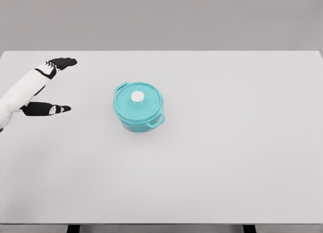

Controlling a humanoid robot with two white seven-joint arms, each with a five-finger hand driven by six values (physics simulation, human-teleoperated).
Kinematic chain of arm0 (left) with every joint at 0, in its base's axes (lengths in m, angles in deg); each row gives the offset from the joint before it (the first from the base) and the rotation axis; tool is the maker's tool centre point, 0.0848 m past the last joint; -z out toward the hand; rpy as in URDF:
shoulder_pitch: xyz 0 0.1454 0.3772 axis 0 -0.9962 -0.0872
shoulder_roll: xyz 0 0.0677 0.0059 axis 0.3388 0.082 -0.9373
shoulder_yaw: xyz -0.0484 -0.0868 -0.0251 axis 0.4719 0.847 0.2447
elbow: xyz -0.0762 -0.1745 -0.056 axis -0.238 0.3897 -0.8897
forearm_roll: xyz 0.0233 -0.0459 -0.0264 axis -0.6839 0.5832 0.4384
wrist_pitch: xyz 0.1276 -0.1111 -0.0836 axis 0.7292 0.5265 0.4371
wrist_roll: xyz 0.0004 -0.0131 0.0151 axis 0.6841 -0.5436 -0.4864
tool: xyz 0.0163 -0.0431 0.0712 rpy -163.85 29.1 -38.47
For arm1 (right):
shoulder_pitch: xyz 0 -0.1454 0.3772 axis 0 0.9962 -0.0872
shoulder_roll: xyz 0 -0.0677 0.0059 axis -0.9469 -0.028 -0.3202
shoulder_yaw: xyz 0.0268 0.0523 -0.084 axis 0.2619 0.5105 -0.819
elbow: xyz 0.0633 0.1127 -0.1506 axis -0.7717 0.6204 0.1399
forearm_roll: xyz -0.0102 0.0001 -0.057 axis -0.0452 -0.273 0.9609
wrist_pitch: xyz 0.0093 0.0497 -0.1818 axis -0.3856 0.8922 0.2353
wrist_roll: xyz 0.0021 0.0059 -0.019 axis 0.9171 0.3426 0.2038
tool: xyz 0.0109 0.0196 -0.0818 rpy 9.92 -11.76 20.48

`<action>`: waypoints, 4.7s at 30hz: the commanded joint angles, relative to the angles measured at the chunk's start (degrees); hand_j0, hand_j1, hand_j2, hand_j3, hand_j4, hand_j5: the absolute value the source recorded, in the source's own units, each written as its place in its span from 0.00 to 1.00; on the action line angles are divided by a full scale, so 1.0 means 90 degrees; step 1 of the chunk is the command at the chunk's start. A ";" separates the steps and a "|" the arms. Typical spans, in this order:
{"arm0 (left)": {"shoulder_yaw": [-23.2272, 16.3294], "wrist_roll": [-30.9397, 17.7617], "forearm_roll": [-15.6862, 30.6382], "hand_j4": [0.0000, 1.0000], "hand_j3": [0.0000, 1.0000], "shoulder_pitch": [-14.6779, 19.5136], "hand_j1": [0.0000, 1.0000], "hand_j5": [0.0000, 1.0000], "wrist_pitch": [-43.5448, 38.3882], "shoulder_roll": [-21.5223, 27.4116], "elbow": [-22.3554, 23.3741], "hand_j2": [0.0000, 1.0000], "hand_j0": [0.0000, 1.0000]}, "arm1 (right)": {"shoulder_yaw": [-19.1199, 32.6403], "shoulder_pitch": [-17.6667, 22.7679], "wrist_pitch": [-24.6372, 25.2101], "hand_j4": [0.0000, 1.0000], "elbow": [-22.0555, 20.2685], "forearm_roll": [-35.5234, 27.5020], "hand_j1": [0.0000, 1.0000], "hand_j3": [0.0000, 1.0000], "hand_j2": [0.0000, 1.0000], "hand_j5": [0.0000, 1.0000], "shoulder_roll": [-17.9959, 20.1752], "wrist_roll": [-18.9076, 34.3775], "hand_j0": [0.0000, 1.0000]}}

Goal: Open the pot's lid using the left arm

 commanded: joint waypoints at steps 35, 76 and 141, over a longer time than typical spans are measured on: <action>-0.6175 0.0066 -0.4054 1.00 1.00 0.5498 1.00 1.00 -0.0003 -0.0403 0.0608 1.00 1.00 | -0.0011 0.0029 0.0001 1.00 0.0006 -0.0002 1.00 1.00 1.00 1.00 0.0000 0.0017 1.00; -0.7728 0.0017 -0.3243 0.79 0.79 0.6807 0.79 0.79 -0.0003 -0.0471 0.1194 0.79 0.79 | -0.0011 0.0029 0.0001 1.00 0.0006 -0.0002 1.00 1.00 1.00 1.00 0.0000 0.0017 1.00; -0.7348 -0.0002 -0.3468 1.00 1.00 0.6787 1.00 1.00 -0.0003 0.0486 0.2854 1.00 1.00 | -0.0011 0.0029 0.0001 1.00 0.0006 -0.0002 1.00 1.00 1.00 1.00 0.0000 0.0017 1.00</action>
